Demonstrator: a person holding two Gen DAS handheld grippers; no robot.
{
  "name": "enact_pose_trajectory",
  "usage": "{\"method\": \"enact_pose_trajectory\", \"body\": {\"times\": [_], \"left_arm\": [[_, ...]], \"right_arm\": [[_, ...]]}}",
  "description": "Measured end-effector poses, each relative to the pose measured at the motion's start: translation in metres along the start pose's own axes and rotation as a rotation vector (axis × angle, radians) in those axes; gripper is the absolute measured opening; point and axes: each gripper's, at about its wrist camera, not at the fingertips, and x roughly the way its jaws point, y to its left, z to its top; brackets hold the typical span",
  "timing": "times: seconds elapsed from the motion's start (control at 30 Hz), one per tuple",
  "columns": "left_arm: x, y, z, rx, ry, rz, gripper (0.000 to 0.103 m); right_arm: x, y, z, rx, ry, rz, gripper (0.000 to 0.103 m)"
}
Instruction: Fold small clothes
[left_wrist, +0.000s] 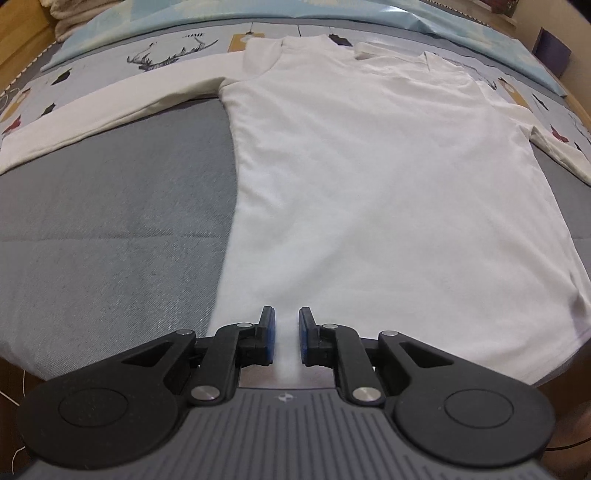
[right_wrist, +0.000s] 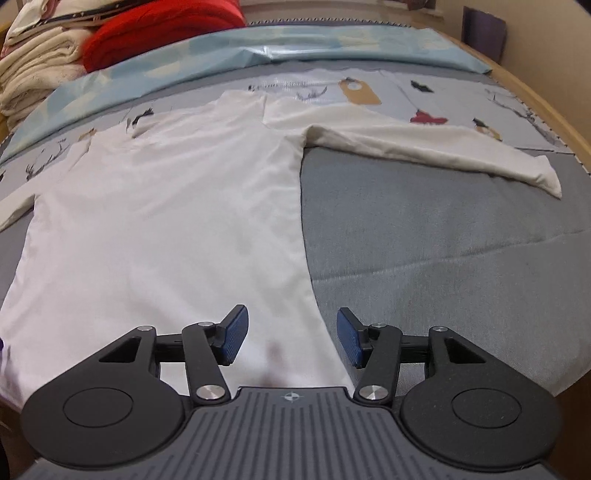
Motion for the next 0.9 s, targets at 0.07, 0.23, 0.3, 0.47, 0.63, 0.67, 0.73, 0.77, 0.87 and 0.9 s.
{"method": "enact_pose_trajectory", "body": {"times": [0.07, 0.23, 0.3, 0.47, 0.63, 0.67, 0.73, 0.77, 0.87, 0.9], "left_arm": [[0.001, -0.004, 0.004, 0.001, -0.012, 0.001, 0.017], [-0.005, -0.022, 0.019, 0.018, -0.072, 0.003, 0.035], [-0.009, -0.032, 0.026, 0.024, -0.109, 0.004, 0.04], [-0.036, -0.067, 0.054, 0.065, -0.279, 0.033, 0.06], [-0.063, -0.117, 0.131, 0.089, -0.462, 0.002, 0.061], [-0.066, -0.127, 0.15, 0.074, -0.496, -0.02, 0.061], [-0.065, -0.142, 0.177, 0.061, -0.528, -0.076, 0.061], [-0.062, -0.148, 0.186, 0.063, -0.535, -0.094, 0.06], [-0.039, -0.16, 0.194, 0.112, -0.512, -0.121, 0.059], [-0.029, -0.163, 0.2, 0.114, -0.452, -0.11, 0.051]], "right_arm": [[0.001, 0.003, 0.004, -0.009, -0.01, 0.004, 0.055], [0.004, 0.009, 0.014, -0.02, -0.033, -0.012, 0.055], [0.004, 0.009, 0.02, 0.004, -0.047, -0.013, 0.055], [0.001, 0.0, 0.036, 0.096, -0.093, -0.03, 0.053], [-0.005, -0.013, 0.049, 0.177, -0.133, -0.006, 0.053], [-0.007, -0.015, 0.051, 0.181, -0.142, -0.007, 0.053], [-0.009, -0.02, 0.052, 0.193, -0.153, -0.02, 0.053], [-0.011, -0.024, 0.053, 0.207, -0.16, -0.027, 0.051], [-0.019, -0.048, 0.057, 0.268, -0.196, -0.038, 0.026], [-0.021, -0.06, 0.061, 0.307, -0.203, -0.031, 0.006]]}}
